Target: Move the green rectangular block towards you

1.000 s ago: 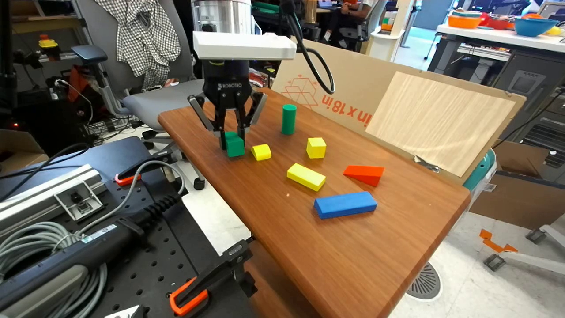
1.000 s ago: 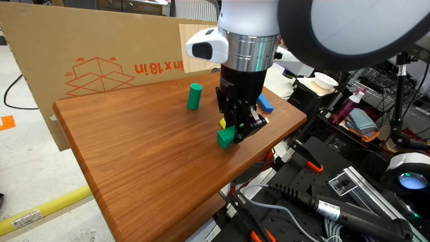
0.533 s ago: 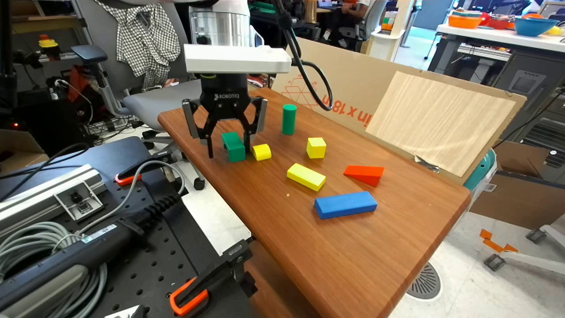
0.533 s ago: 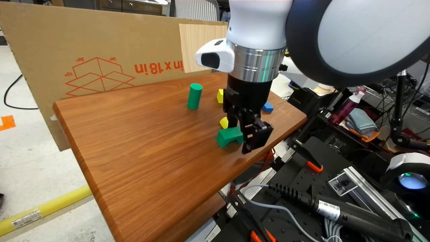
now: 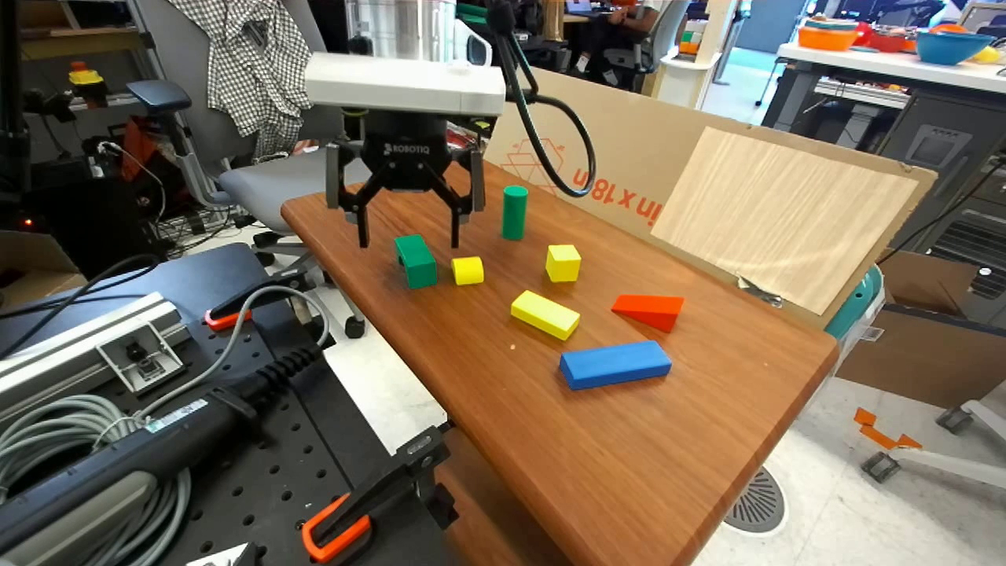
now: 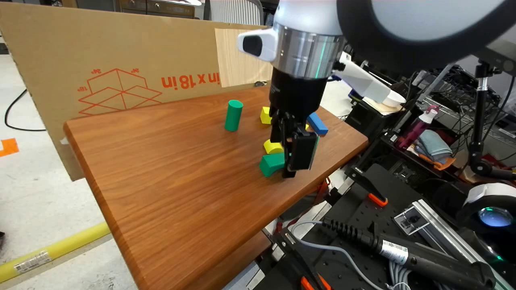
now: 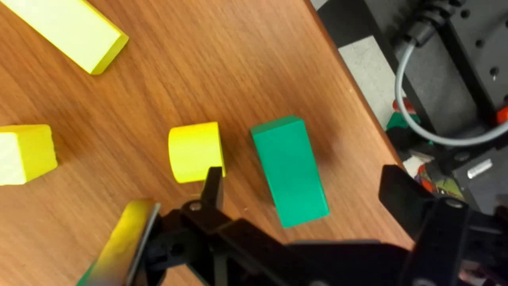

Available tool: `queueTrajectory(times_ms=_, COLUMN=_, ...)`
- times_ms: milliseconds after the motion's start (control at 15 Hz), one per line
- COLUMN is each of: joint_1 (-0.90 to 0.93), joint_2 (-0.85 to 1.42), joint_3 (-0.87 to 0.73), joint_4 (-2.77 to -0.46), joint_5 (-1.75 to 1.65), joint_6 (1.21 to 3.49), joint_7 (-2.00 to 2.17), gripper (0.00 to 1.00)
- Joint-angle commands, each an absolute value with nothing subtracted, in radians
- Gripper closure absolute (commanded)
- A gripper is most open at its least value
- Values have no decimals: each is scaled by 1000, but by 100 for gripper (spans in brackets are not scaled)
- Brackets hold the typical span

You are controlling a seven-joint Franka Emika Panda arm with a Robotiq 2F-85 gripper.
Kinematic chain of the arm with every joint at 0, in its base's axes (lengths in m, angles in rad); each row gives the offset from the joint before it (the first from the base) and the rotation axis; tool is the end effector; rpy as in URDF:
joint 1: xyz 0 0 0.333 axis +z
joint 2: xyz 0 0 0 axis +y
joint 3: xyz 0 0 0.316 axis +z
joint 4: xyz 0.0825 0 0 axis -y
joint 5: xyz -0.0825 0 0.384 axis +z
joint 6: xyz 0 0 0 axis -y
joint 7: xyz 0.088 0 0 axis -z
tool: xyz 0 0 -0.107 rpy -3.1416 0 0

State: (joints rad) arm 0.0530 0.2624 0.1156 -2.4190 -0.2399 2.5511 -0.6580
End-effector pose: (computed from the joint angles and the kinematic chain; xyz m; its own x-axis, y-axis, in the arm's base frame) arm 0.4716 0.0859 0.1926 0.5053 0.8494 -0.1521 0.8576 -0.5139 -0.0205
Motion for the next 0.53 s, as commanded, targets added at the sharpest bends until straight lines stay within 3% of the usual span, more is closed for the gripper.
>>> queueTrajectory(times_ms=0, joint_1=24, joint_2=171, joint_3=134, joint_4=-2409, joint_5=-105, joint_6=2517, joint_7=-606, gripper=0)
queueTrajectory(times_ms=467, joint_1=-4, joint_2=32, joint_3=58, joint_4=-2365, joint_5=-37, joint_6=2440, joint_7=-394, gripper=0)
